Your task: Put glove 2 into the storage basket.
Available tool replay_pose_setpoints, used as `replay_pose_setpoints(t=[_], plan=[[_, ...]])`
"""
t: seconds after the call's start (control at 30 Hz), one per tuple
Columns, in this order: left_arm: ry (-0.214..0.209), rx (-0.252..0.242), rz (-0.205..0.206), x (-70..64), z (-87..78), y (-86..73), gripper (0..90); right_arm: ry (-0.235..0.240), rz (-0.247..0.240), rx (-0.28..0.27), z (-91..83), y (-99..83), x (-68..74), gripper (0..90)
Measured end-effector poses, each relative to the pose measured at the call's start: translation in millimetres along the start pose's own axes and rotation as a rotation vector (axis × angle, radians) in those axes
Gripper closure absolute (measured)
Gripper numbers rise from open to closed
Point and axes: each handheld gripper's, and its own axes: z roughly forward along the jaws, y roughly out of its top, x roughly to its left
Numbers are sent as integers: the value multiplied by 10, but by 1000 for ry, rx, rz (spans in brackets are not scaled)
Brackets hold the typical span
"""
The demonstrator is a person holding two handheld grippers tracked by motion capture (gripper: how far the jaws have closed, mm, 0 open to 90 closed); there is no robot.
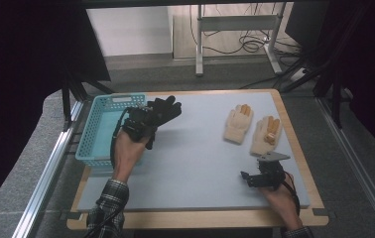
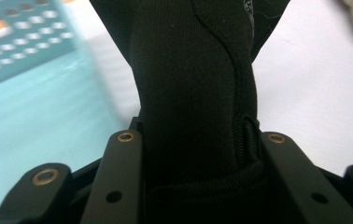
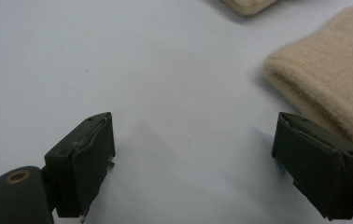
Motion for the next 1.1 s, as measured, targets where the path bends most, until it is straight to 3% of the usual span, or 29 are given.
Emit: replay_pose_setpoints(t=[0.03, 0.07, 0.17, 0.2, 0.3, 0.37, 0.57, 0.67, 0.77, 0.93, 0.97, 1.1], plan=[[19, 1, -21, 125, -36, -3, 657, 0, 0, 0, 0, 0, 0, 125], [19, 1, -21, 125, -36, -3, 657, 0, 0, 0, 0, 0, 0, 125], [43, 3, -58, 333, -83, -33, 654, 0, 0, 0, 0, 0, 1, 125], [56, 7, -85, 475, -100, -70, 650, 0, 1, 0, 0, 0, 1, 125], [79, 23, -123, 687, -101, -156, 647, -1, 0, 1, 0, 0, 1, 124], [85, 28, -138, 733, -94, -181, 645, -1, 0, 1, 0, 0, 1, 124], [128, 90, -222, 1107, 39, -402, 641, -1, 0, 0, 1, 0, 1, 125], [149, 149, -259, 1251, 161, -477, 636, -1, -1, 0, 1, 0, 1, 124], [185, 226, -277, 1362, 307, -502, 630, 0, 0, 0, 1, 0, 1, 125], [208, 292, -297, 1437, 447, -486, 616, 0, 0, 0, 1, 0, 1, 125], [243, 327, -297, 1468, 506, -473, 609, 0, 0, 0, 1, 0, 1, 124], [268, 357, -312, 1518, 584, -480, 581, 0, 2, 0, 0, 0, 2, 125]])
